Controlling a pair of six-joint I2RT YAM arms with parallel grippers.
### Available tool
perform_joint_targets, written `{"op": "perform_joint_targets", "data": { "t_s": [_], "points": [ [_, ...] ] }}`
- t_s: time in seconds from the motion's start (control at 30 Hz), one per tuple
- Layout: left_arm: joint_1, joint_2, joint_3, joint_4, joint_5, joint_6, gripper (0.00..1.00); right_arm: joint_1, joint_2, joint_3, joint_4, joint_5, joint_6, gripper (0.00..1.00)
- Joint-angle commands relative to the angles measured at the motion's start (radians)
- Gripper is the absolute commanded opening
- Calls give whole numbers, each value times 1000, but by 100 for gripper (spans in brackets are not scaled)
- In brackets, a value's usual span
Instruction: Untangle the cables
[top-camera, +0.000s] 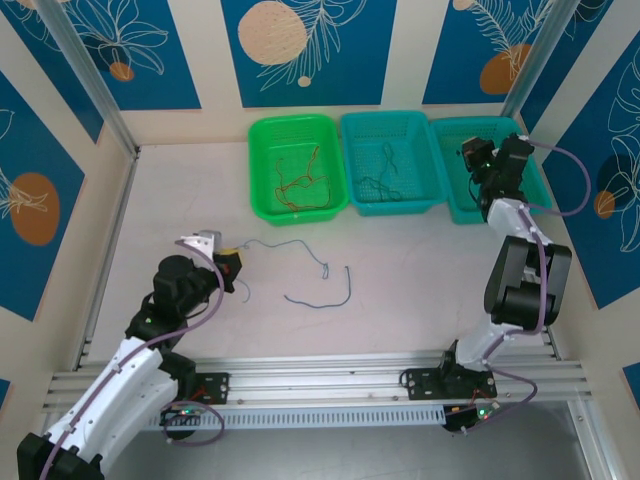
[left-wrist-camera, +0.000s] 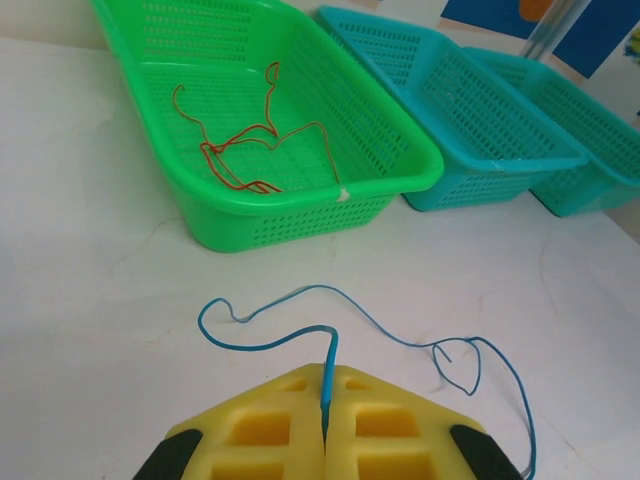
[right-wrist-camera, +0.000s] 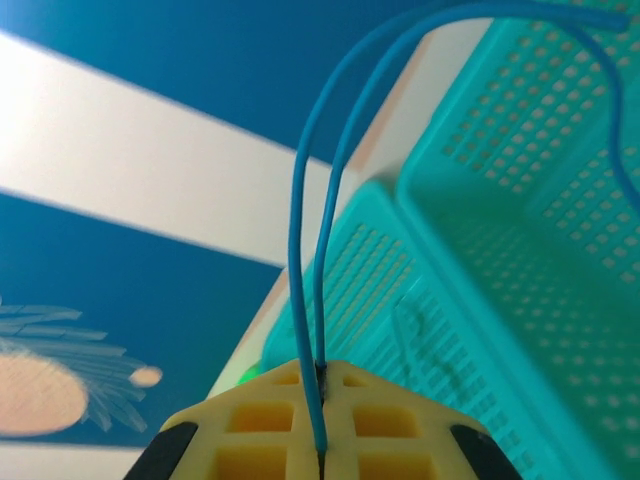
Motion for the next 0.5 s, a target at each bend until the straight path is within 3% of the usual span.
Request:
{"op": "perform_joint_targets", "data": {
  "t_s": [0.0,0.03,0.1,0.13,0.17,0.23,0.33,0.47],
  "points": [
    [11,10,-6,51,44,2,0,-20,87,115,-151,132,-33,8],
    [10,11,-6,53,47,-2,0,-25,125,165,-187,142,-41,20],
    [11,5,-7,60,58,-7,0,-38,200,288,-325,121,-60,66],
    [11,2,-8,65,68,-7,0,-43,234,362,-422,88,-85,82],
    [9,-1,-10,75,87,-3,0,-43,250,411,-492,59,-100,92],
    [9,0,-18,125,163,9,0,-32,234,412,-526,27,-133,94],
    [8,26,-5,180,260,10,0,-4,152,302,-409,-13,-182,95],
    [1,64,43,168,346,35,0,41,62,235,-423,-33,-280,95]
  ]
}}
